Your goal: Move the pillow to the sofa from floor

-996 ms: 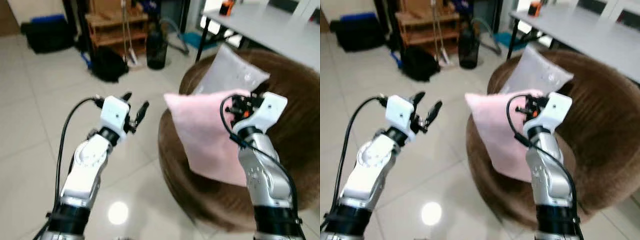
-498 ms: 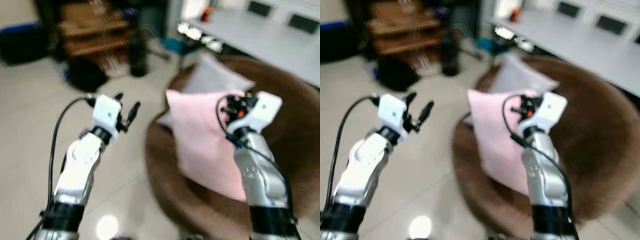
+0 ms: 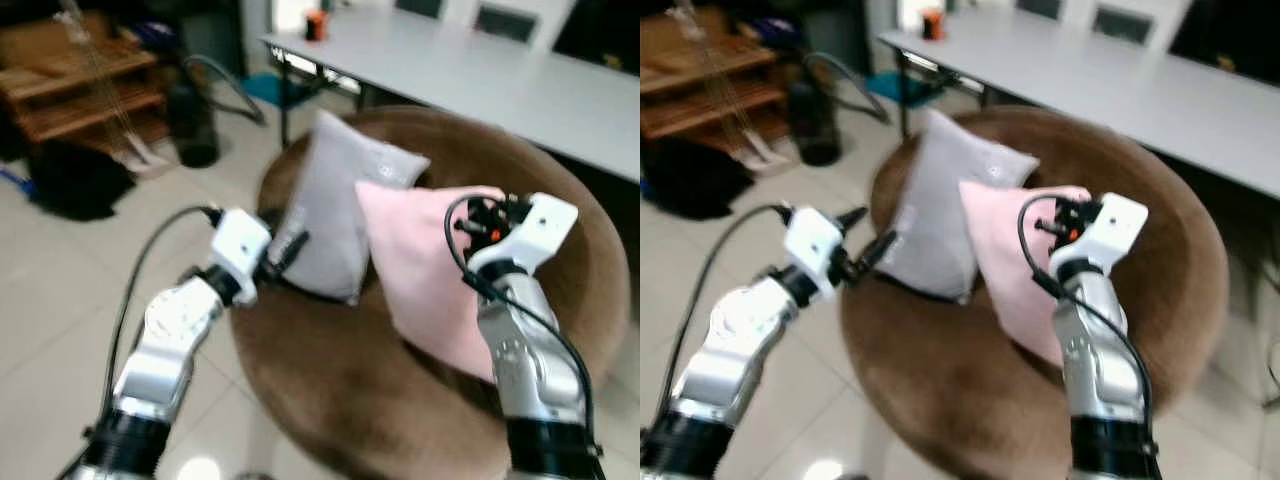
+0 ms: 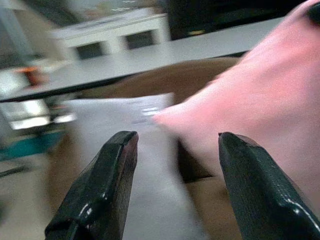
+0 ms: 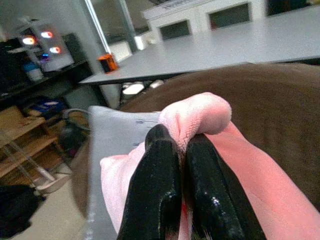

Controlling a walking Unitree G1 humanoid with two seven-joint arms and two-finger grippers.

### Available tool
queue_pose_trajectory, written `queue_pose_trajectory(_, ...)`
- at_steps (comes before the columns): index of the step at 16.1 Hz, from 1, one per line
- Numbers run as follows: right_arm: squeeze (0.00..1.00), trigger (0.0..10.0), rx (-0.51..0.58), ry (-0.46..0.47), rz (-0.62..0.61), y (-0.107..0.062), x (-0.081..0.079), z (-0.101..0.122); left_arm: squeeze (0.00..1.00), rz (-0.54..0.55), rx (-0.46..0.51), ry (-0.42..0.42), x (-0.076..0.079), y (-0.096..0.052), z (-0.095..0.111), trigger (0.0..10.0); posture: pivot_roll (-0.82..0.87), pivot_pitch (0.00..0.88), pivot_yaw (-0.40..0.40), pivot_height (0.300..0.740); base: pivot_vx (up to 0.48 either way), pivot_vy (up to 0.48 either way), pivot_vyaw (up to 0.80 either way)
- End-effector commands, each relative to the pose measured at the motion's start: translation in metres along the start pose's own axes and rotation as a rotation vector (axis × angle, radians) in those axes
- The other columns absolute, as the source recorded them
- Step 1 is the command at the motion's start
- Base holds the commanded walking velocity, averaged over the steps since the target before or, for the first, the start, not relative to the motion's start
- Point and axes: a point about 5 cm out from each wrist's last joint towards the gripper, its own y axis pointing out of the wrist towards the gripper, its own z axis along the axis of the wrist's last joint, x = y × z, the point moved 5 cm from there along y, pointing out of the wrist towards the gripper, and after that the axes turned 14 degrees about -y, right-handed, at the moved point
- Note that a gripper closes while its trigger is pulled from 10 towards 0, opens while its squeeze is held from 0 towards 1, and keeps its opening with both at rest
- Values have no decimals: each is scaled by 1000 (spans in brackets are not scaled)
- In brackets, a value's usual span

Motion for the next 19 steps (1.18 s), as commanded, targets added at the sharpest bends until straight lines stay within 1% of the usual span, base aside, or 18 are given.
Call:
queue_pose_trajectory(1,0,10000,5,-7,-49,4,4,5,0,-84,-17,4,11,-5,-1,10000,120,34,-54,740,0,0,0)
queue_pose_trajectory(3,0,10000,-62,-3,-120,10,11,-9,0,-125,-52,-5,15,-11,-4,10000,131,43,-55,740,0,0,0)
queue_pose_trajectory(4,0,10000,-94,18,-149,14,13,-15,0,-144,-64,-8,16,-15,-5,10000,139,52,-56,740,0,0,0)
queue_pose_trajectory(5,0,10000,-103,48,-159,20,12,-14,0,-156,-77,-13,16,-18,-5,10000,147,59,-57,740,0,0,0)
queue_pose_trajectory(6,0,10000,-97,66,-152,23,8,-10,0,-156,-81,-8,16,-20,-5,10000,155,71,-57,740,0,0,0)
queue_pose_trajectory(7,0,10000,-80,87,-139,25,3,-1,0,-156,-83,-6,15,-22,-4,10000,158,76,-61,740,0,0,0)
queue_pose_trajectory(8,0,10000,-29,153,-110,31,-10,28,0,-145,-86,-1,12,-28,-3,10000,166,89,-69,740,0,0,0)
queue_pose_trajectory(9,0,10000,-18,164,-108,31,-13,35,0,-141,-88,-1,12,-29,-2,10000,166,89,-69,740,0,0,0)
queue_pose_trajectory(10,0,10000,13,185,-99,32,-17,51,0,-135,-89,3,11,-31,-2,10000,169,97,-73,740,0,0,0)
queue_pose_trajectory(13,0,10000,39,228,-97,31,-17,69,0,-130,-94,-6,11,-34,-2,10000,165,105,-81,740,0,0,0)
queue_pose_trajectory(14,0,10000,40,233,-97,30,-17,71,0,-130,-95,-8,12,-34,-2,10000,164,107,-82,740,0,0,0)
queue_pose_trajectory(15,0,10000,-14,238,-125,33,-12,58,0,-131,-100,-11,13,-35,-2,10000,169,116,-83,740,0,0,0)
queue_pose_trajectory(16,0,10000,-87,238,-155,37,-7,35,0,-133,-109,-15,14,-37,-3,10000,173,126,-80,740,0,0,0)
queue_pose_trajectory(17,0,10000,-125,236,-195,40,-2,21,0,-134,-117,-15,14,-39,-4,10000,175,130,-79,740,0,0,0)
queue_pose_trajectory(18,0,10000,-147,218,-248,44,7,10,0,-136,-124,-15,14,-41,-5,10000,179,138,-73,740,0,0,0)
queue_pose_trajectory(19,0,10000,-144,213,-264,47,10,7,0,-138,-128,-14,14,-41,-5,10000,179,141,-71,740,0,0,0)
